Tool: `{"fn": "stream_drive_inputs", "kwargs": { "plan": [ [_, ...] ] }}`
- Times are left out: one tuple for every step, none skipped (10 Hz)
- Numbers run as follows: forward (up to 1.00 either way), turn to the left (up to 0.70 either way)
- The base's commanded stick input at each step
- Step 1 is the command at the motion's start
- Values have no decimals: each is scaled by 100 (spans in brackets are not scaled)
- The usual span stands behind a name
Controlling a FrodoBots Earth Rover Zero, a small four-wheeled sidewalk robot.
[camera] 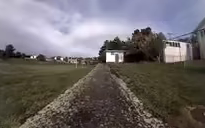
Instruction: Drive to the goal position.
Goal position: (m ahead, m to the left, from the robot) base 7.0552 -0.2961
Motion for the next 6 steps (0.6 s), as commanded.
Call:
{"fn": "stream_drive_inputs", "kwargs": {
  "plan": [
    [100,0],
    [100,0],
    [100,0],
    [100,0],
    [100,0],
    [100,0]
  ]
}}
